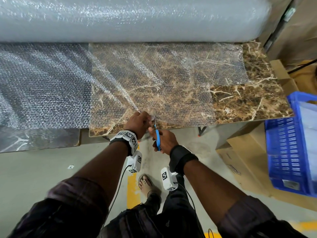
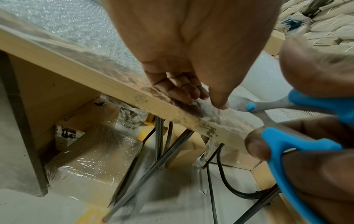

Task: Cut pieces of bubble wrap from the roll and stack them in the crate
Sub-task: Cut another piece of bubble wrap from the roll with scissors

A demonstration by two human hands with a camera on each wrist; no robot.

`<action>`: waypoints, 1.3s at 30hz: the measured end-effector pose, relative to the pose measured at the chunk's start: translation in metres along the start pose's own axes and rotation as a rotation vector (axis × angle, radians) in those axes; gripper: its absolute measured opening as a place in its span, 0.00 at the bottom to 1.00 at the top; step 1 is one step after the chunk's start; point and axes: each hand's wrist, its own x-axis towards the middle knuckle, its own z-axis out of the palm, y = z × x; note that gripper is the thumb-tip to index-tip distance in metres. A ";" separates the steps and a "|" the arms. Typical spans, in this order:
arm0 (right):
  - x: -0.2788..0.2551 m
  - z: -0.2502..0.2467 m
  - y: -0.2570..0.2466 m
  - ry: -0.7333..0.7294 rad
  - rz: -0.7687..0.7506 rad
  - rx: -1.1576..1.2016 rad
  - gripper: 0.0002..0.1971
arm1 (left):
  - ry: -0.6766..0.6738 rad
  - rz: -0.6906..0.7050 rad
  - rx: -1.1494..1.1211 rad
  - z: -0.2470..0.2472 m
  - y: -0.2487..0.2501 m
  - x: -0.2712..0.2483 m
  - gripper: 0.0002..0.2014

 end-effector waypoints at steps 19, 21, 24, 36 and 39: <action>0.019 -0.011 -0.006 -0.060 0.042 0.012 0.30 | -0.056 0.002 -0.083 -0.002 -0.007 -0.001 0.07; 0.021 -0.010 -0.008 -0.060 0.048 0.008 0.30 | -0.054 -0.003 -0.088 -0.003 -0.005 -0.002 0.07; 0.024 -0.009 -0.009 -0.052 0.062 0.005 0.30 | -0.060 -0.010 -0.091 -0.004 -0.003 -0.001 0.08; 0.026 -0.004 -0.005 -0.019 0.023 -0.023 0.27 | -0.091 -0.020 -0.066 -0.004 -0.004 0.000 0.05; 0.026 -0.005 -0.004 -0.035 0.021 -0.011 0.28 | -0.084 -0.014 -0.074 -0.006 -0.004 -0.001 0.04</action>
